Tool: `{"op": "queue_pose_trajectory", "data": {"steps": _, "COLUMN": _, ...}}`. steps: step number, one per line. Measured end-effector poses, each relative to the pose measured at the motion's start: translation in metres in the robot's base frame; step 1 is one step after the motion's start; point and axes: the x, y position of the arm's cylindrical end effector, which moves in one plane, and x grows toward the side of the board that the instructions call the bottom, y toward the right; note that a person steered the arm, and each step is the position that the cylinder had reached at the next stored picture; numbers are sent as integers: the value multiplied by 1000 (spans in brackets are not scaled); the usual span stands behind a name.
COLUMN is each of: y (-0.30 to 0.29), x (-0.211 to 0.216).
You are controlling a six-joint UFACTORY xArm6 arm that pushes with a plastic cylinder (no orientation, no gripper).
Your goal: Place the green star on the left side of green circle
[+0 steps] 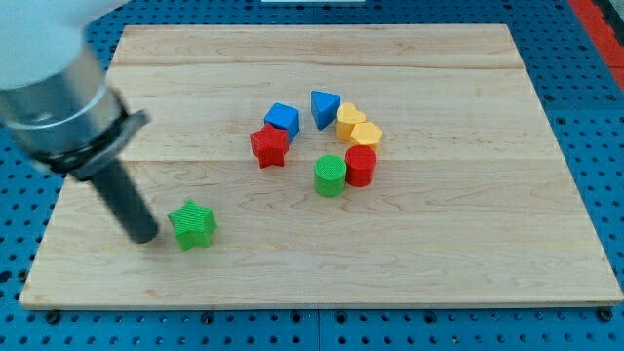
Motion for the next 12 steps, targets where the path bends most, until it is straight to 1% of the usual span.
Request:
{"op": "queue_pose_trajectory", "data": {"steps": 1, "y": 53, "x": -28}}
{"op": "queue_pose_trajectory", "data": {"steps": 2, "y": 17, "x": -19}}
{"op": "queue_pose_trajectory", "data": {"steps": 3, "y": 7, "x": 14}}
{"op": "queue_pose_trajectory", "data": {"steps": 4, "y": 46, "x": 14}}
{"op": "queue_pose_trajectory", "data": {"steps": 5, "y": 80, "x": -27}}
{"op": "queue_pose_trajectory", "data": {"steps": 6, "y": 101, "x": -53}}
{"op": "queue_pose_trajectory", "data": {"steps": 7, "y": 89, "x": -19}}
{"op": "queue_pose_trajectory", "data": {"steps": 8, "y": 90, "x": 28}}
{"op": "queue_pose_trajectory", "data": {"steps": 9, "y": 116, "x": 40}}
{"op": "queue_pose_trajectory", "data": {"steps": 10, "y": 129, "x": 16}}
{"op": "queue_pose_trajectory", "data": {"steps": 12, "y": 109, "x": -23}}
